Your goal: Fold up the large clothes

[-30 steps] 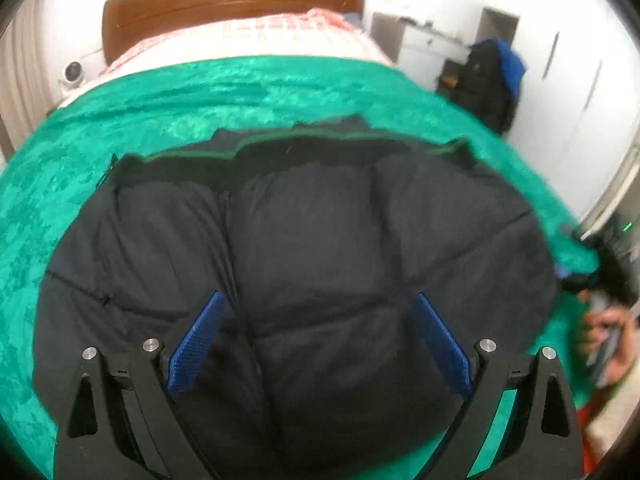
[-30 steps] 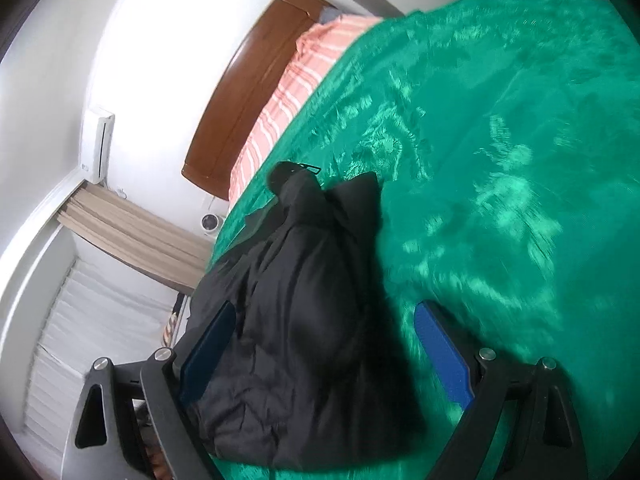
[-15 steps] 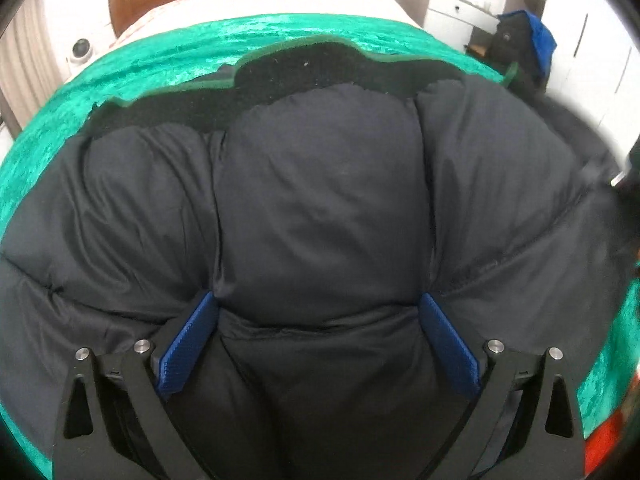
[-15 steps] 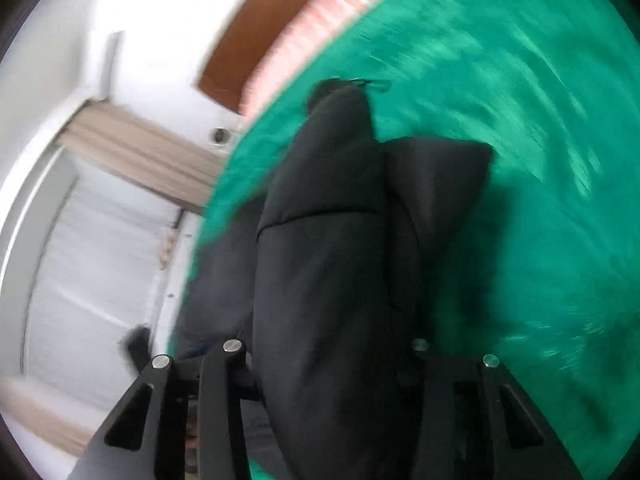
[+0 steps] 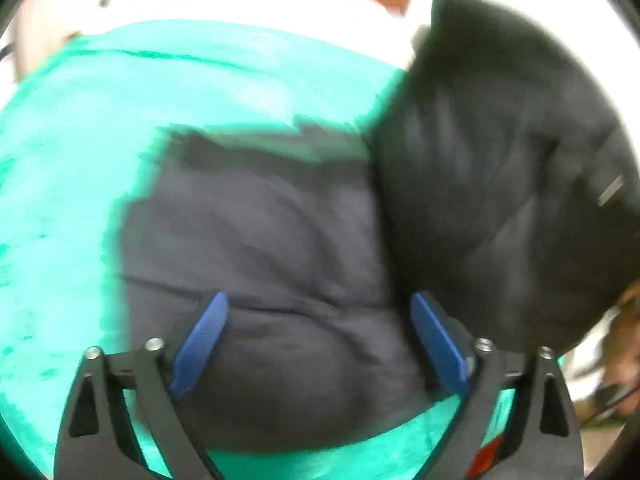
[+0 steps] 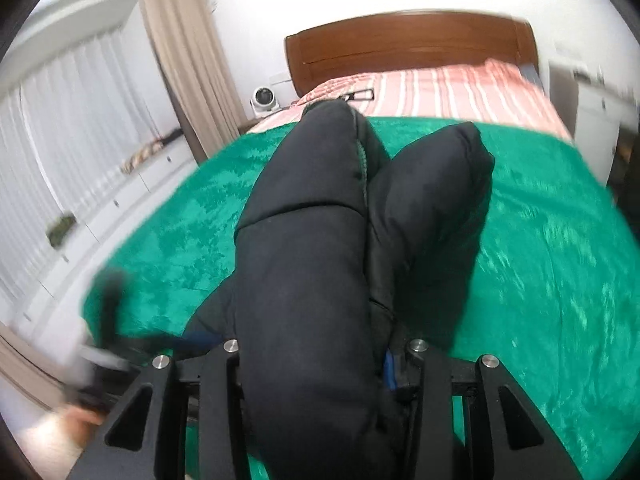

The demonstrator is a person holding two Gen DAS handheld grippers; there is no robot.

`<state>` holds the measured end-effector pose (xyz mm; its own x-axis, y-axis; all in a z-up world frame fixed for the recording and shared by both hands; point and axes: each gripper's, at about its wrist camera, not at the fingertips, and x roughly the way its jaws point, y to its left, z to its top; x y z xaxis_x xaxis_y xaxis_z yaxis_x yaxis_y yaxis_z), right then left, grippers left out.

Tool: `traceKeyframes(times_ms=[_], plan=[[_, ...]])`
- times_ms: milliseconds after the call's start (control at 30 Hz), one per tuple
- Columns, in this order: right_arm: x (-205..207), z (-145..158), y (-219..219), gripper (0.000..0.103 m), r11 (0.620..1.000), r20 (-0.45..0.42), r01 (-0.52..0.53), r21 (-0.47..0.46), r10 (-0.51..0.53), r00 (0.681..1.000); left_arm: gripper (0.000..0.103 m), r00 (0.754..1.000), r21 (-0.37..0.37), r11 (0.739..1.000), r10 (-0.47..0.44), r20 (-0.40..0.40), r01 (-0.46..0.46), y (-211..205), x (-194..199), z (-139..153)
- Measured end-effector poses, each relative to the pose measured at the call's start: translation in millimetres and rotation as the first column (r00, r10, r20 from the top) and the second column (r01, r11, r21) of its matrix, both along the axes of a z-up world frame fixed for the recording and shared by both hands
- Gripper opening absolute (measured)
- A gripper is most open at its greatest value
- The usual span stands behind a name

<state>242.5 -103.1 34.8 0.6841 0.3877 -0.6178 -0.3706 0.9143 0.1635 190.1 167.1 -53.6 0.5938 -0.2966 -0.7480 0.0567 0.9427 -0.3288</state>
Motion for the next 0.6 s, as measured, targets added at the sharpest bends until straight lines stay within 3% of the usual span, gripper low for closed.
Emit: traceKeyframes(times_ms=[100, 167, 267, 367, 500, 600], plan=[[-16.6, -20.9, 76.0, 0.043, 0.988, 0.061, -0.043, -0.152, 0.052, 0.997, 0.096, 0.992, -0.051, 0.991, 0.123, 0.04, -0.121, 68.7, -28.5, 11.8], [-22.8, -49.6, 129.5, 0.045, 0.953, 0.105, -0.077, -0.294, 0.112, 0.988, 0.096, 0.984, -0.078, 0.983, 0.171, 0.052, -0.166, 100.2, -39.3, 11.3], [-36.2, -104.7, 191.6, 0.049, 0.871, 0.142, -0.124, -0.476, 0.215, 0.966, 0.096, 0.982, -0.104, 0.978, 0.186, 0.044, -0.18, 125.0, -46.0, 8.1], [-49.8, -129.2, 212.3, 0.056, 0.839, 0.21, -0.105, -0.534, 0.252, 0.945, 0.096, 0.987, -0.153, 0.98, 0.139, 0.075, -0.126, 123.8, -40.1, 15.9], [-51.4, -141.2, 213.1, 0.061, 0.821, 0.242, -0.096, -0.563, 0.275, 0.931, 0.096, 0.987, -0.214, 0.973, -0.052, 0.149, 0.083, 91.7, -9.7, 40.3], [-49.9, -140.2, 212.4, 0.062, 0.819, 0.244, -0.101, -0.564, 0.282, 0.928, 0.097, 0.972, -0.16, 0.963, -0.196, 0.131, 0.216, 51.8, 32.0, 47.6]])
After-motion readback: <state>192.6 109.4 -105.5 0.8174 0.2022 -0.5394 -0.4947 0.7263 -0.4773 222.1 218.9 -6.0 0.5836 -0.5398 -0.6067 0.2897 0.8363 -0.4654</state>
